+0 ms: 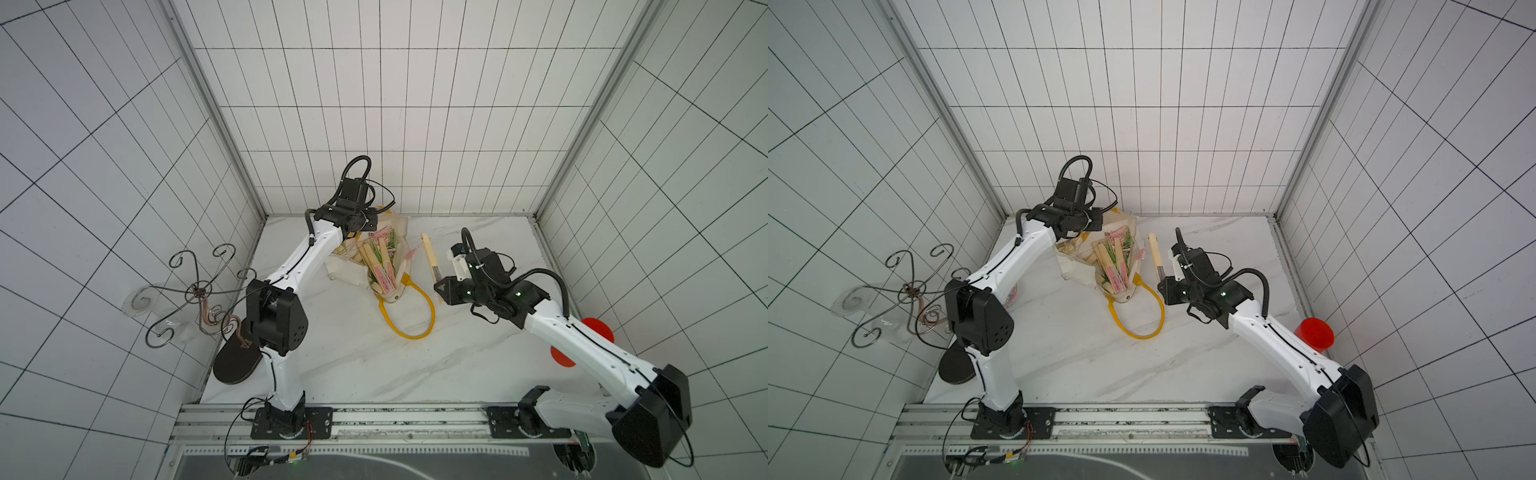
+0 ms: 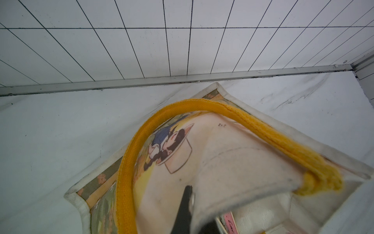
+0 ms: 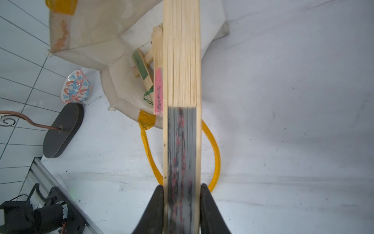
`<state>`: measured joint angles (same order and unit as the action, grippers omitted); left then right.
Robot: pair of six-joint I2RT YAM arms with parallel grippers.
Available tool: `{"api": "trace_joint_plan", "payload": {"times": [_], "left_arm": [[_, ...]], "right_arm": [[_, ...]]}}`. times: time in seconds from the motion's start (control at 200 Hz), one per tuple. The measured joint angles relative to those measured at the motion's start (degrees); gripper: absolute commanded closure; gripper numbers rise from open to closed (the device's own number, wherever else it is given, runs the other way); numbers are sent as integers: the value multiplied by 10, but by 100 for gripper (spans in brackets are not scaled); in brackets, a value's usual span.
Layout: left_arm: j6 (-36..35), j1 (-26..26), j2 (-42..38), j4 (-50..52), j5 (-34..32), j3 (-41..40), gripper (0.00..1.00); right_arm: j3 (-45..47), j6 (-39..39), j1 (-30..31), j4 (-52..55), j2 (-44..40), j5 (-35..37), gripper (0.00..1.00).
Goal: Take out the folding fans from the tote bags
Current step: Pick up the folding fan from the canvas bag, then place the folding fan at the center of the board.
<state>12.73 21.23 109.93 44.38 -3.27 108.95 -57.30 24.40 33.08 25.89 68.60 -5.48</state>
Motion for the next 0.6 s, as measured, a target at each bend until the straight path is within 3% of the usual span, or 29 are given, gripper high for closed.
{"api": "trace_joint_plan", "payload": {"times": [0.295,0.6], "left_arm": [[4,0,0,0,6,0,100],[4,0,-16,-19,30,-32,100]], "right_arm": [[9,-23,-125,22,-18,17,88],[5,-71,-210,-9,141,58,88]]}}
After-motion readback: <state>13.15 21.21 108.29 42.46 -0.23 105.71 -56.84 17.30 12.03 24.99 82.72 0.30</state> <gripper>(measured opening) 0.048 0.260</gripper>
